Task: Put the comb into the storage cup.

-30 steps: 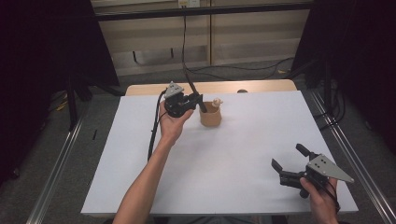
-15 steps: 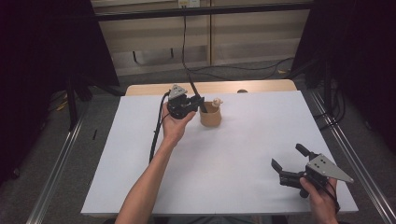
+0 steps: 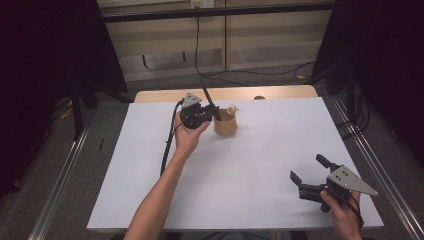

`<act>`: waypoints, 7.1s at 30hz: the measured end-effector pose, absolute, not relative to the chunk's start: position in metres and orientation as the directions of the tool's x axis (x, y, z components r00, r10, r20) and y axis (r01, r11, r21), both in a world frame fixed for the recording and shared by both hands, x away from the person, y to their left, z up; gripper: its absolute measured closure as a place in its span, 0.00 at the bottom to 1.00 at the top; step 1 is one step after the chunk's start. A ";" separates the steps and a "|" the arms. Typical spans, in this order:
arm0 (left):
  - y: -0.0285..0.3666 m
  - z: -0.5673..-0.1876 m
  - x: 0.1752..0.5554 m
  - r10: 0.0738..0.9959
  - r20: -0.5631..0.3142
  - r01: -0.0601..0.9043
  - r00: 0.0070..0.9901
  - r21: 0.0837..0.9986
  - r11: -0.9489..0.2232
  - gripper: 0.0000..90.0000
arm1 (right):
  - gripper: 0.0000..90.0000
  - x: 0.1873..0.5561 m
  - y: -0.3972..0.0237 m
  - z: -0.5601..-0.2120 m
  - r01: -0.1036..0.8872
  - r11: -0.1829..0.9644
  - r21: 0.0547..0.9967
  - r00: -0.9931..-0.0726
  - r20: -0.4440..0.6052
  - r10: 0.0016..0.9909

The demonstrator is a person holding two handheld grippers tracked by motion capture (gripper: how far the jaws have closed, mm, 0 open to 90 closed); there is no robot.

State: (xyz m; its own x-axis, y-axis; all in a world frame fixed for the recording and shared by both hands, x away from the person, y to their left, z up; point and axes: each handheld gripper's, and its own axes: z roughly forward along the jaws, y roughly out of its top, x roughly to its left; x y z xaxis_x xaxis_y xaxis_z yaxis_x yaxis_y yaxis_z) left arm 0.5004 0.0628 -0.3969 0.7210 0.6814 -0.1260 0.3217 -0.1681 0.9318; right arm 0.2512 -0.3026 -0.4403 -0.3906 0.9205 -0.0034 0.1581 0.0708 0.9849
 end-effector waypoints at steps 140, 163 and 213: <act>0.160 -0.400 0.394 0.728 -0.050 0.112 0.684 0.993 -0.038 0.02 | 0.00 0.257 -0.300 -0.442 0.158 0.088 0.984 -0.389 -0.020 0.921; 0.194 -0.410 0.359 0.780 -0.012 0.141 0.626 0.985 -0.098 0.03 | 0.00 0.255 -0.300 -0.441 0.152 0.081 0.985 -0.377 -0.018 0.926; 0.233 -0.433 0.303 0.849 -0.062 0.190 0.524 0.981 -0.045 0.03 | 0.00 0.252 -0.301 -0.442 0.149 0.079 0.986 -0.365 -0.019 0.931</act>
State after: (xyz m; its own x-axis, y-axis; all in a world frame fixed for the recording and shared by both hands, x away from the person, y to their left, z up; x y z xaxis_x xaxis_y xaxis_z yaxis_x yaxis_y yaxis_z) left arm 0.3033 0.2328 -0.4329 0.5243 0.8493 -0.0624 0.1900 -0.0453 0.9807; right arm 0.2525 -0.3014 -0.4417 -0.3649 0.9308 -0.0190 0.1491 0.0786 0.9857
